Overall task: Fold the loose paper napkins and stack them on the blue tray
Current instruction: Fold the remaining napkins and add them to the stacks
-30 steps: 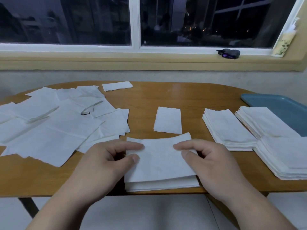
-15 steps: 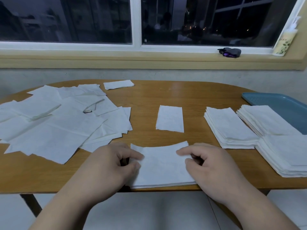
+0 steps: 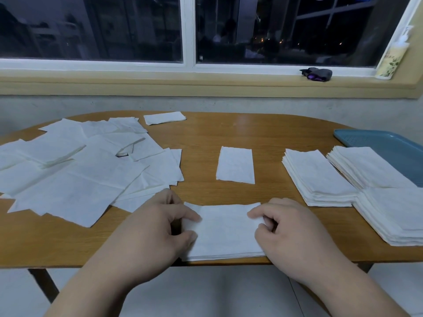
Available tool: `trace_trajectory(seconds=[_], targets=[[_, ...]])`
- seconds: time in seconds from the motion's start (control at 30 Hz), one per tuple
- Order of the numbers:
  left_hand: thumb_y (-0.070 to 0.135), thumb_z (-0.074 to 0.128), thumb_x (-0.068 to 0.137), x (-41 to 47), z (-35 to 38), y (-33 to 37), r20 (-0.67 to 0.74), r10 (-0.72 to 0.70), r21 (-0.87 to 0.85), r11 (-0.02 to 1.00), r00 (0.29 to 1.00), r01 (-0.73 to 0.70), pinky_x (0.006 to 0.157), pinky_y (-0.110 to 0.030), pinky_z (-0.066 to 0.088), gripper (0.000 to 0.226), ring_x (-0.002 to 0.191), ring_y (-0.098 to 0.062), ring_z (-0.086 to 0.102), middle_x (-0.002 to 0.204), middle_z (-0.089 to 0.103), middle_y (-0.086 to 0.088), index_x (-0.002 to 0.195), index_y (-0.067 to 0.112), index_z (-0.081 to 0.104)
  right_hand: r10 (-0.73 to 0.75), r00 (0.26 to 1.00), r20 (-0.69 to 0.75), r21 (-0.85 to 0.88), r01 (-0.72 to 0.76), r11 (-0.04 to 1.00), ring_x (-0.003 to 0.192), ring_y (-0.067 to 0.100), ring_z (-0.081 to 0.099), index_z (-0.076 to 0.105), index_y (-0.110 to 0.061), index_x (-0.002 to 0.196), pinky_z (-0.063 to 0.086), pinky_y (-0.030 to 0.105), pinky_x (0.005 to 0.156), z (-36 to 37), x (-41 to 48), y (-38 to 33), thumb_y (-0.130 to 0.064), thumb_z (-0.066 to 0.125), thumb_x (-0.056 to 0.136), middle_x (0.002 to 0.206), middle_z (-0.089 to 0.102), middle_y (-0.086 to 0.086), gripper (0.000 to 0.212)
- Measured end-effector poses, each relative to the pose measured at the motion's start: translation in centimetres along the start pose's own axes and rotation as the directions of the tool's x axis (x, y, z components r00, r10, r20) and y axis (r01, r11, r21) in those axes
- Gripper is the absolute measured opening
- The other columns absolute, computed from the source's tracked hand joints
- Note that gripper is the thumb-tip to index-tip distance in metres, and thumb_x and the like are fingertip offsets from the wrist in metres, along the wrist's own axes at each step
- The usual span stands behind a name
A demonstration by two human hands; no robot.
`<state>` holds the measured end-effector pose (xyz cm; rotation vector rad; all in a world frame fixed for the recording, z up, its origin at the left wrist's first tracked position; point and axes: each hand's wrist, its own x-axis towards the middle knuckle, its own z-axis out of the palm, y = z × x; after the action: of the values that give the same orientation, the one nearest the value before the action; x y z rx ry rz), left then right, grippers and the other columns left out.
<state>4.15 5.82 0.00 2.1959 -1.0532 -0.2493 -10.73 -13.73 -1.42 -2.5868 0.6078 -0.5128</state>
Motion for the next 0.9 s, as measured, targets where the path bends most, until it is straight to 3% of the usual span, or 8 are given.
trace_trajectory(seconds=[0.17,0.33,0.43,0.53,0.67,0.9], targets=[[0.023,0.078,0.079,-0.2,-0.3,-0.3,0.004,0.091,-0.067,0.994,0.996,-0.091,0.069,-0.026,0.048,0.025,0.078,-0.01,0.059,0.107,0.05,0.02,0.091,0.043,0.07,0.026,1.0,-0.001,-0.012,-0.026,1.0,0.089,-0.001,0.047,0.069,-0.035,0.108,0.034,0.013,0.068,-0.2,0.0,-0.1,-0.02,0.057,0.088,0.09,0.045,-0.02,0.028],[0.029,0.076,0.081,-0.1,-0.6,-0.9,0.094,0.179,0.011,0.983,0.979,-0.181,0.089,-0.029,0.047,0.023,0.111,-0.002,0.053,0.108,0.06,0.029,0.095,0.047,0.072,0.008,1.0,0.005,0.006,-0.008,1.0,0.094,-0.004,0.046,0.068,-0.035,0.106,0.035,0.012,0.071,-0.2,0.0,-0.1,-0.017,0.056,0.089,0.103,0.042,-0.028,0.028],[0.029,0.076,0.082,0.1,-0.5,-1.1,0.106,0.184,0.026,0.982,0.977,-0.188,0.092,-0.028,0.045,0.022,0.115,-0.001,0.05,0.109,0.06,0.032,0.096,0.046,0.073,-0.029,0.999,0.023,0.005,0.029,1.0,0.105,-0.005,0.042,0.069,-0.035,0.106,0.037,0.009,0.078,-0.1,0.1,0.1,-0.015,0.054,0.09,0.1,0.047,-0.028,0.03],[0.031,0.075,0.083,0.1,-0.5,-1.3,0.122,0.194,0.027,0.98,0.973,-0.199,0.093,-0.028,0.045,0.021,0.116,-0.001,0.05,0.111,0.059,0.032,0.097,0.046,0.073,-0.085,0.996,0.035,0.006,0.084,0.996,0.111,-0.005,0.041,0.072,-0.035,0.102,0.034,0.006,0.084,-0.2,0.0,0.1,-0.009,0.054,0.09,0.099,0.052,-0.028,0.033],[0.033,0.074,0.084,0.0,-0.5,-1.3,0.129,0.193,0.045,0.979,0.973,-0.2,0.091,-0.023,0.044,0.017,0.114,0.003,0.049,0.111,0.057,0.034,0.093,0.047,0.073,-0.18,0.982,0.066,-0.008,0.18,0.984,0.111,-0.005,0.043,0.077,-0.036,0.094,0.036,0.017,0.091,-0.3,-0.1,0.4,-0.003,0.059,0.088,0.096,0.059,-0.031,0.038],[0.035,0.073,0.084,-0.1,-0.5,-1.2,0.132,0.237,0.093,0.964,0.963,-0.25,0.083,-0.016,0.042,0.013,0.112,0.003,0.049,0.11,0.057,0.034,0.09,0.047,0.074,-0.177,0.982,0.065,0.01,0.176,0.984,0.112,-0.005,0.044,0.077,-0.035,0.096,0.038,0.025,0.098,-0.6,-0.2,0.7,-0.007,0.059,0.091,0.096,0.06,-0.033,0.034]])
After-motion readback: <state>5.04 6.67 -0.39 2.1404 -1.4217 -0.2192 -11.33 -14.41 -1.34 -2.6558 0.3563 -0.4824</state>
